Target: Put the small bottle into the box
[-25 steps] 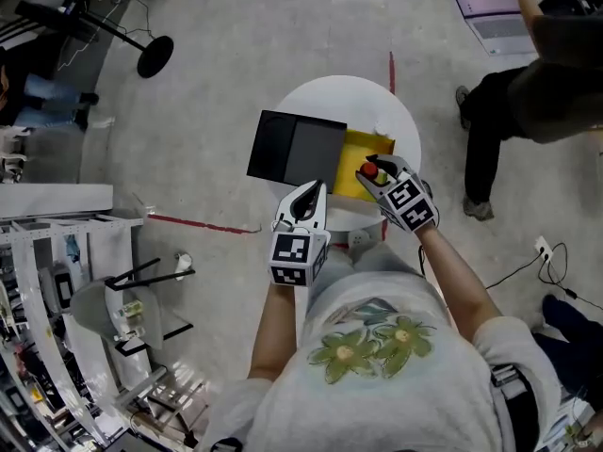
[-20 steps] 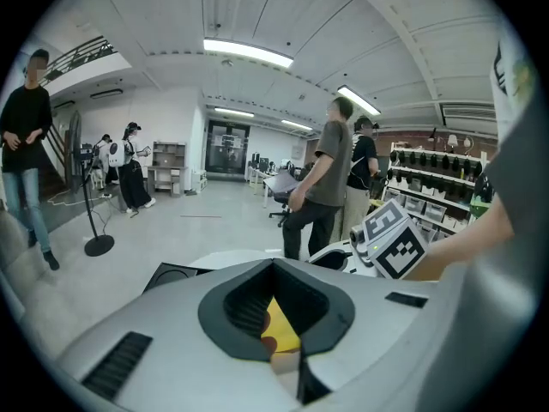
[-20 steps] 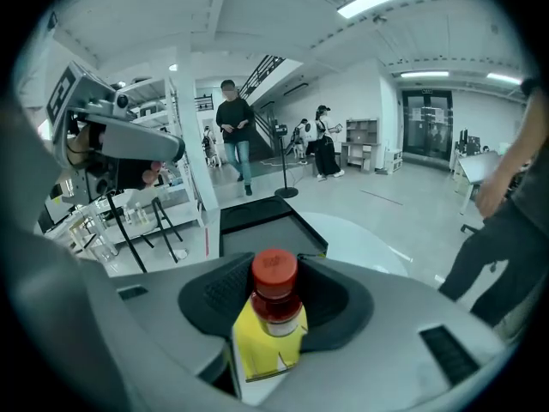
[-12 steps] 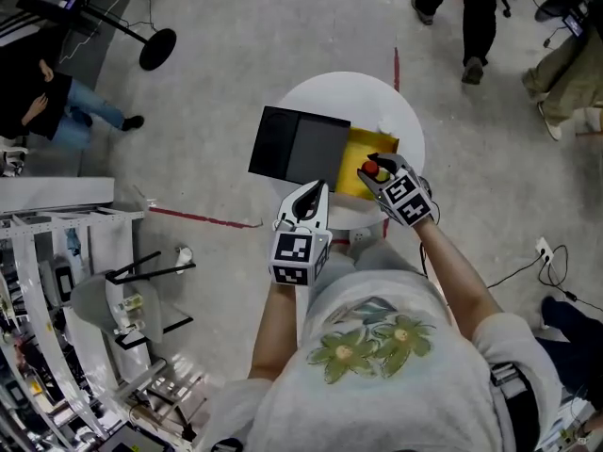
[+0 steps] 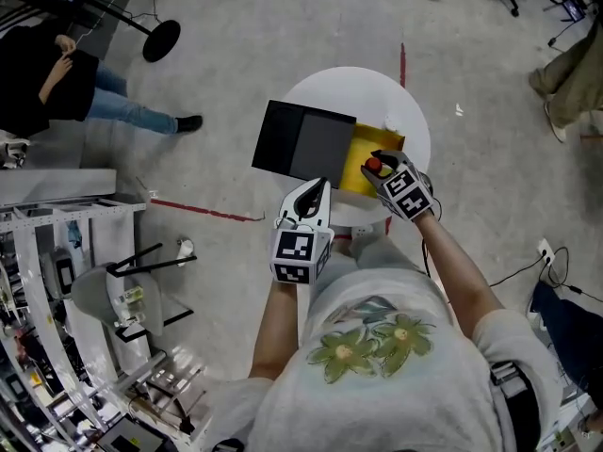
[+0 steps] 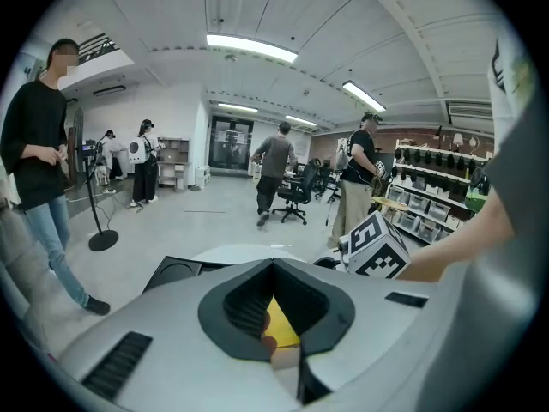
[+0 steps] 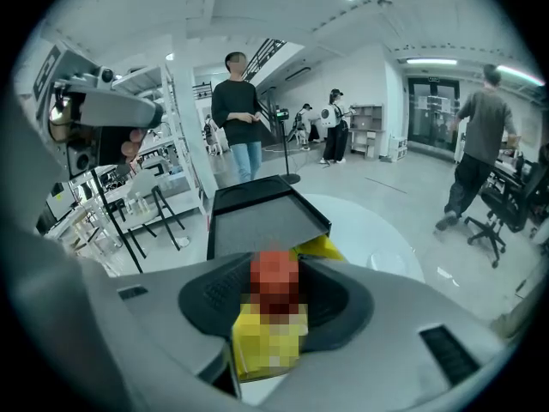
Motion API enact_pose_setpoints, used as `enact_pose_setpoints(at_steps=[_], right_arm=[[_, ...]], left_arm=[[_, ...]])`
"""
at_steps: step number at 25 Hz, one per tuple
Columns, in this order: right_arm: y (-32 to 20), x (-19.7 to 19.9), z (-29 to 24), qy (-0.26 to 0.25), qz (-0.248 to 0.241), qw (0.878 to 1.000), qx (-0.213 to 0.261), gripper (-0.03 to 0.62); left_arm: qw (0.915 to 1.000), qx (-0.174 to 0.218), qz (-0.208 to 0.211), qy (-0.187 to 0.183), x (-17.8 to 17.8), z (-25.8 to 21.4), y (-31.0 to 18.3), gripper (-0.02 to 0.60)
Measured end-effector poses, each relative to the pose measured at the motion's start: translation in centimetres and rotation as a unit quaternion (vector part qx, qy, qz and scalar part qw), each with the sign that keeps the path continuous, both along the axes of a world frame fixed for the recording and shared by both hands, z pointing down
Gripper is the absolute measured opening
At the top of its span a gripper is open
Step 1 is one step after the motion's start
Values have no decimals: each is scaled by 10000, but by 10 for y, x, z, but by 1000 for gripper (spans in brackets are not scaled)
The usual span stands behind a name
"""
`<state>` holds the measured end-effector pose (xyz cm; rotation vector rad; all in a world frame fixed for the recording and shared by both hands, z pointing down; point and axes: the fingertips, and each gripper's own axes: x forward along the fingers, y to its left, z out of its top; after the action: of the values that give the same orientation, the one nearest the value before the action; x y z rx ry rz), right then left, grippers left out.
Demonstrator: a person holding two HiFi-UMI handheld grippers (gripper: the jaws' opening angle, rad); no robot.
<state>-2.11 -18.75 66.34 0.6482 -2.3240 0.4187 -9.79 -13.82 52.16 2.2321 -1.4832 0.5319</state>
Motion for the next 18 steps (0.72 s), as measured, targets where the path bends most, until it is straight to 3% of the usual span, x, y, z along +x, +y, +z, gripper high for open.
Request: enact_pose_setpoints(at_steps=[18], right_arm=[[5,-5,36,350,-213,9991,-50,164]], left_arm=[[9999,-78,-52,38,-7,3,1,5]])
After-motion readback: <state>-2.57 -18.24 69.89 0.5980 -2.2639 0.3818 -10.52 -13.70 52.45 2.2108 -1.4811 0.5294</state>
